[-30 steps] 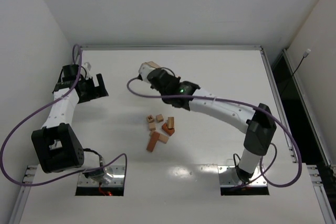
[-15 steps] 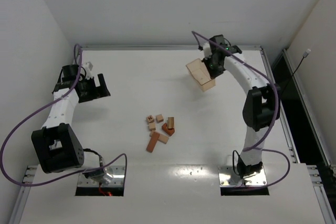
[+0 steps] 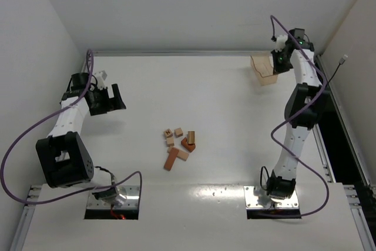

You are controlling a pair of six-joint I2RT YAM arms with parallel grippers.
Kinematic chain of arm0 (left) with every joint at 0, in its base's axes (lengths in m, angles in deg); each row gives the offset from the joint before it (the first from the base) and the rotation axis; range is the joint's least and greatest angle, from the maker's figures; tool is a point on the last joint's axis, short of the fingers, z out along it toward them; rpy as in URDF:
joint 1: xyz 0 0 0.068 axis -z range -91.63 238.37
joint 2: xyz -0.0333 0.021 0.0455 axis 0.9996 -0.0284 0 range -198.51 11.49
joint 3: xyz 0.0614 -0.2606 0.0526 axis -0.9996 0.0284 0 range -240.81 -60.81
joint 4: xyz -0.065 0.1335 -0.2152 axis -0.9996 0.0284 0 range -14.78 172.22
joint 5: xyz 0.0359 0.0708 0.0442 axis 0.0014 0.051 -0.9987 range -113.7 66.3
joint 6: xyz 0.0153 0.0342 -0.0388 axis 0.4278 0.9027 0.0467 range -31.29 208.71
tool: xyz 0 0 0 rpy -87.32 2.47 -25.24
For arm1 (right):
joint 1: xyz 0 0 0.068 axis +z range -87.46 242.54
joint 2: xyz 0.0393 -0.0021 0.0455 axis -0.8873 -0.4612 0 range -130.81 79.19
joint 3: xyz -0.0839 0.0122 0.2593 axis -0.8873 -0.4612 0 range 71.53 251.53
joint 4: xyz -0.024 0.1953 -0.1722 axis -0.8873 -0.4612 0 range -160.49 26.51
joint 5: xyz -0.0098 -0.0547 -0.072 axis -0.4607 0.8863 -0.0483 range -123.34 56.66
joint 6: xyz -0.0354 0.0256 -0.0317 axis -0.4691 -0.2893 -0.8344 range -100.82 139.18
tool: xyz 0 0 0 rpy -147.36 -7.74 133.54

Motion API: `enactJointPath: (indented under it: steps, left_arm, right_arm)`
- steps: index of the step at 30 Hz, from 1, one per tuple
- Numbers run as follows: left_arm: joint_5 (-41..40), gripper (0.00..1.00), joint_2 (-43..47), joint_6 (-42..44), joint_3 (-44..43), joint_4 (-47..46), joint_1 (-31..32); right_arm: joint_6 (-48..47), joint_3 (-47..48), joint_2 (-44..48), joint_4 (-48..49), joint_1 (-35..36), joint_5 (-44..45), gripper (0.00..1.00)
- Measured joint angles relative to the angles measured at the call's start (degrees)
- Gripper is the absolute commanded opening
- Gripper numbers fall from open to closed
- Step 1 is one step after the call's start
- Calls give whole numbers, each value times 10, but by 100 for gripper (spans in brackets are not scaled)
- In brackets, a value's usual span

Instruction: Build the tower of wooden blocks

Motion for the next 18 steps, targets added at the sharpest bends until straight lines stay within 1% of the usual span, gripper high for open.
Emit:
enactJointPath:
  steps: [5, 7, 8, 12, 14, 15, 18]
  left_arm:
    - [7, 94, -19, 3, -8, 0, 0]
    - [12, 94, -28, 3, -14, -2, 0]
    - [15, 94, -32, 3, -16, -3, 0]
    - [19, 94, -45, 3, -17, -7, 0]
    - [20, 94, -48, 3, -17, -6, 0]
    - [20, 94, -48, 3, -18, -6, 0]
    - [21, 94, -48, 3, -18, -7, 0]
  right_arm:
    - [-35, 24, -53, -4, -84, -10, 0]
    - [-49, 26, -68, -6, -107, -10, 0]
    - [-55, 28, -73, -7, -114, -11, 0]
    - [-75, 49, -95, -10, -123, -18, 6]
    - [-80, 73, -110, -6, -120, -21, 13]
    - [-83, 79, -116, -2, -119, -21, 21]
    - [-89, 82, -126, -2, -118, -24, 37]
